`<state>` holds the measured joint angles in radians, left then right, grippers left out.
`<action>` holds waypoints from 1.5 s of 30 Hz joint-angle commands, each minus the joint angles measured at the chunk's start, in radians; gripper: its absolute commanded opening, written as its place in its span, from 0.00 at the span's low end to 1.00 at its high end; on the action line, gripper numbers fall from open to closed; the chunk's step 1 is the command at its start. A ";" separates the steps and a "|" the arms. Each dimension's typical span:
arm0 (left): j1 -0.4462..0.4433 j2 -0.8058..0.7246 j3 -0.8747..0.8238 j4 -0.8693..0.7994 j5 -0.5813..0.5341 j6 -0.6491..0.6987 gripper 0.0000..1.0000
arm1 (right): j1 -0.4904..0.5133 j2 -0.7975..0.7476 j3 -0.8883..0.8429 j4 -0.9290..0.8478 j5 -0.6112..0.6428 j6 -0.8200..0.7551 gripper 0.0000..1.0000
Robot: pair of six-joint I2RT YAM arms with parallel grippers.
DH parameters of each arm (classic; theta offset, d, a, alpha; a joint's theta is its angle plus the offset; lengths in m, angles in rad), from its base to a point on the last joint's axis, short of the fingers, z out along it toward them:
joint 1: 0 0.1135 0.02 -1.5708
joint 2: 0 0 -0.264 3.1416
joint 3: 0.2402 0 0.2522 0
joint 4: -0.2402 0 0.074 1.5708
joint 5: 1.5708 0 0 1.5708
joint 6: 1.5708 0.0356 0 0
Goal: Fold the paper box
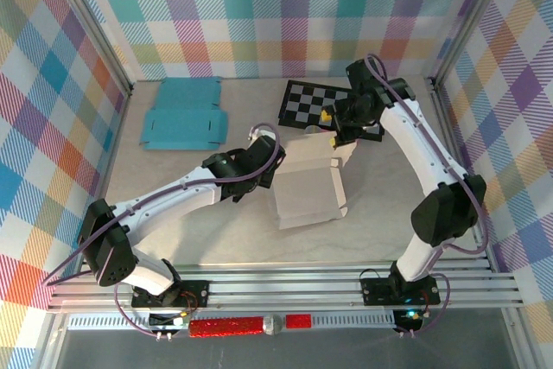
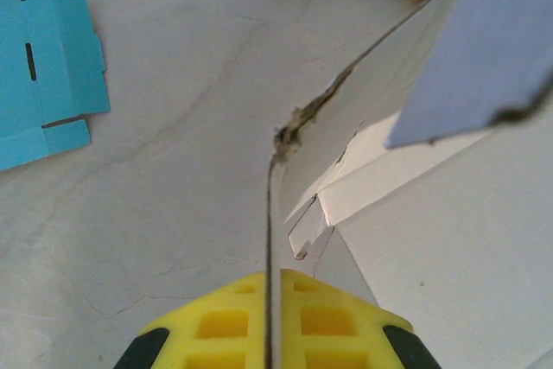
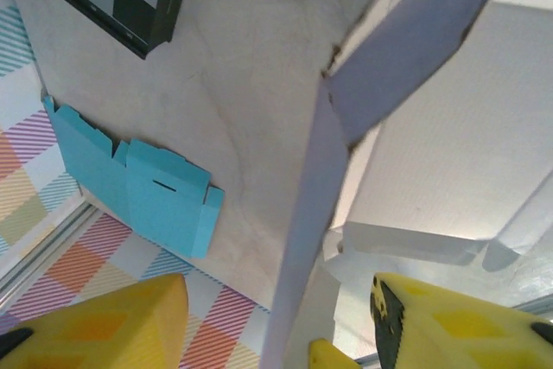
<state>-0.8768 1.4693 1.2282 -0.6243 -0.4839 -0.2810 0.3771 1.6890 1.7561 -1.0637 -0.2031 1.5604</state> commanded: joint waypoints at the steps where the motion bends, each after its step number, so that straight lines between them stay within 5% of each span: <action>1: -0.004 0.002 0.037 0.005 0.000 -0.022 0.00 | 0.040 -0.044 -0.049 0.060 0.006 0.037 0.62; 5: -0.004 -0.001 0.040 0.006 0.014 -0.025 0.00 | 0.082 -0.044 -0.043 0.106 0.040 0.071 0.60; 18: -0.005 -0.012 0.037 0.009 0.027 -0.024 0.00 | 0.112 -0.001 -0.009 0.114 0.062 0.110 0.33; 45: -0.005 -0.009 0.042 0.007 0.034 -0.009 0.00 | 0.112 0.040 0.067 0.072 0.085 0.081 0.23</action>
<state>-0.8768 1.4693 1.2419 -0.6247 -0.4538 -0.2920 0.4839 1.7233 1.7908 -0.9657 -0.1345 1.6573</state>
